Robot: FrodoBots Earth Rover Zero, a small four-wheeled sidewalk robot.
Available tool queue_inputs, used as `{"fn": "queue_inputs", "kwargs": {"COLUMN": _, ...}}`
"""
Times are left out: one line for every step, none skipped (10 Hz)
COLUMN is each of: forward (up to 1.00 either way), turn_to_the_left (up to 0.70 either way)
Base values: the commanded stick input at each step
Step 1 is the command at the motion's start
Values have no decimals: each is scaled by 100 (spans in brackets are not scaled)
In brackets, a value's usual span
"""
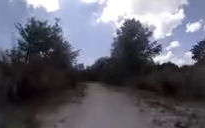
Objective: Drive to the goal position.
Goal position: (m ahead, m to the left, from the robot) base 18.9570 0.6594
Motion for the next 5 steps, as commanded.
{"fn": "queue_inputs", "kwargs": {"forward": 85, "turn_to_the_left": 0}}
{"fn": "queue_inputs", "kwargs": {"forward": 85, "turn_to_the_left": 0}}
{"fn": "queue_inputs", "kwargs": {"forward": 85, "turn_to_the_left": 0}}
{"fn": "queue_inputs", "kwargs": {"forward": 85, "turn_to_the_left": 0}}
{"fn": "queue_inputs", "kwargs": {"forward": 85, "turn_to_the_left": 0}}
